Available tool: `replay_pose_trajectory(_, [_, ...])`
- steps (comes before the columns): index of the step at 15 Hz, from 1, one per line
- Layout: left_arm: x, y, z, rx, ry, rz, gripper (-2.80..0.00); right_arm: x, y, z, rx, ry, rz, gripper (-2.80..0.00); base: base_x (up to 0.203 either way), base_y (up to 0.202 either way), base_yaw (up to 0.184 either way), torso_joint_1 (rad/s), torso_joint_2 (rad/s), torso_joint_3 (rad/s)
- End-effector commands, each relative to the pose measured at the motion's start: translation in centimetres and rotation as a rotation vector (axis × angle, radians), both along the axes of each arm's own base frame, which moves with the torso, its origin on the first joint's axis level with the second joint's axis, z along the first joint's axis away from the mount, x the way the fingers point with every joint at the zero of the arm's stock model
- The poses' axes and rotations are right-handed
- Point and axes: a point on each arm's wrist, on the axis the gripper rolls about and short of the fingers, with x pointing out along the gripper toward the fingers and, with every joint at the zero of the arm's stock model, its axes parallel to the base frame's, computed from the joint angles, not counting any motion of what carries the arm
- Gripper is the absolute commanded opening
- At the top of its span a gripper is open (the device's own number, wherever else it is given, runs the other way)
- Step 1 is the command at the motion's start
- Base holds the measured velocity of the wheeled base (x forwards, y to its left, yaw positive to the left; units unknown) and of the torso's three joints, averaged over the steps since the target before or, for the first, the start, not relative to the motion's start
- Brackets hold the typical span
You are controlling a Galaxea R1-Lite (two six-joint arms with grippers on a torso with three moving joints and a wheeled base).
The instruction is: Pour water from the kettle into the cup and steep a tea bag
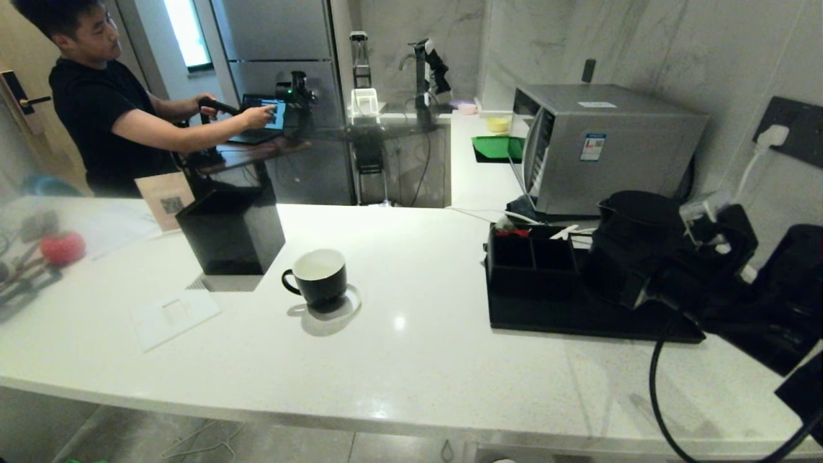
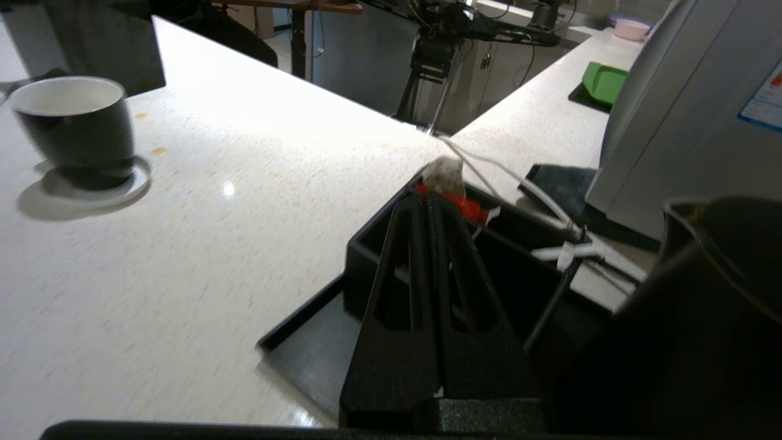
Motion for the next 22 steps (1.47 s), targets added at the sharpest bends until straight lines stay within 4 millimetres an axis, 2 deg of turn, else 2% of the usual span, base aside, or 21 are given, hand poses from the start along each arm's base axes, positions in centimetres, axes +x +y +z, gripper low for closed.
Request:
replay_pose_trajectory(1, [0.0, 0.0, 0.0, -0.001, 0.000, 0.000, -2.80, 2.2, 0.6, -0.5, -0.002, 0.006, 0.006, -2.80, 0.000, 0.000, 0.000, 0.000, 0.00, 0.000])
replay_pose_trajectory(6, [0.0, 0.0, 0.0, -0.001, 0.000, 0.000, -2.80, 6.7, 1.9, -1.1, -0.004, 0.024, 0.014, -2.80, 0.000, 0.000, 0.000, 0.000, 0.00, 0.000])
replay_pose_trajectory(14, [0.0, 0.0, 0.0, -0.001, 0.000, 0.000, -2.80, 14.1, 4.1, 1.5, -0.016, 0.070, 0.024, -2.80, 0.000, 0.000, 0.000, 0.000, 0.00, 0.000])
replay_pose_trajectory(18, [0.0, 0.0, 0.0, -0.001, 0.000, 0.000, -2.80, 16.3, 5.6, 1.5, -0.041, 0.164, 0.045, -2.80, 0.000, 0.000, 0.000, 0.000, 0.00, 0.000])
replay_pose_trajectory(22, [0.0, 0.0, 0.0, -0.001, 0.000, 0.000, -2.80, 17.1, 5.9, 1.4, -0.084, 0.255, 0.047, -2.80, 0.000, 0.000, 0.000, 0.000, 0.00, 0.000])
